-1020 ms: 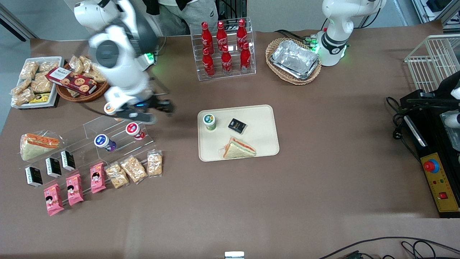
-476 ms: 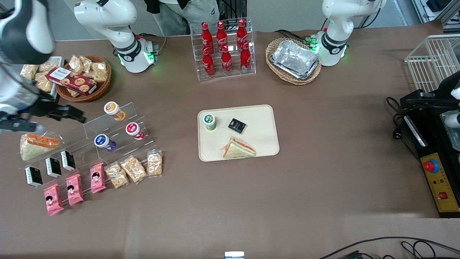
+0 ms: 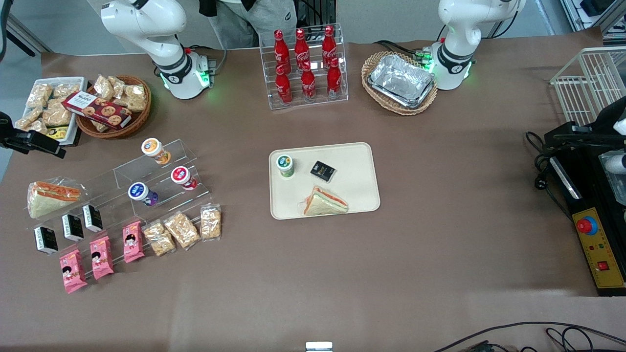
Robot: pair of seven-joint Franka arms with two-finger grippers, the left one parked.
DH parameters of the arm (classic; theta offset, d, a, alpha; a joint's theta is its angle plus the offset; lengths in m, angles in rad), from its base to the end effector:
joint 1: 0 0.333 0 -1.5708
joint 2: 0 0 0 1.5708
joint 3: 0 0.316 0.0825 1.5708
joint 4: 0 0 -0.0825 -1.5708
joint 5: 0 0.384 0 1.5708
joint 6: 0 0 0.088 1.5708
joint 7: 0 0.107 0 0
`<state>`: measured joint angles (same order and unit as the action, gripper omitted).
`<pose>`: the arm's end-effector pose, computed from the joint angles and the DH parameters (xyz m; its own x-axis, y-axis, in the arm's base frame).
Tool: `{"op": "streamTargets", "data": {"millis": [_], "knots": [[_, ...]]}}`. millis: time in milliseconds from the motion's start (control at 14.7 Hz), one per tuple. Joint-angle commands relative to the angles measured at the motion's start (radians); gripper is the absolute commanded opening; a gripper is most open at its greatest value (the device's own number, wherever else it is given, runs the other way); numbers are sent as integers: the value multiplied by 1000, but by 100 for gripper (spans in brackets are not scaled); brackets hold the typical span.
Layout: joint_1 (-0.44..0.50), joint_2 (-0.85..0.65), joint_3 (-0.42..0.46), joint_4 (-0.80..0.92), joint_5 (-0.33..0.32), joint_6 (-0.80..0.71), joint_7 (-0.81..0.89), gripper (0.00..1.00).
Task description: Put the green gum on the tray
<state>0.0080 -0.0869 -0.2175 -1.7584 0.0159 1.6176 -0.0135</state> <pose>0.5156 -0.1124 0.5858 0.9796 -0.1934 -0.0554 -0.1955 -0.9801 -0.0353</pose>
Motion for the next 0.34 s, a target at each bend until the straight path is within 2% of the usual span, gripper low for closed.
{"op": "streamTargets", "data": {"millis": [0, 272], "knots": [[1, 42, -2, 54, -14, -61, -25, 100], [3, 59, -2, 53, -14, -62, -33, 100]]}}
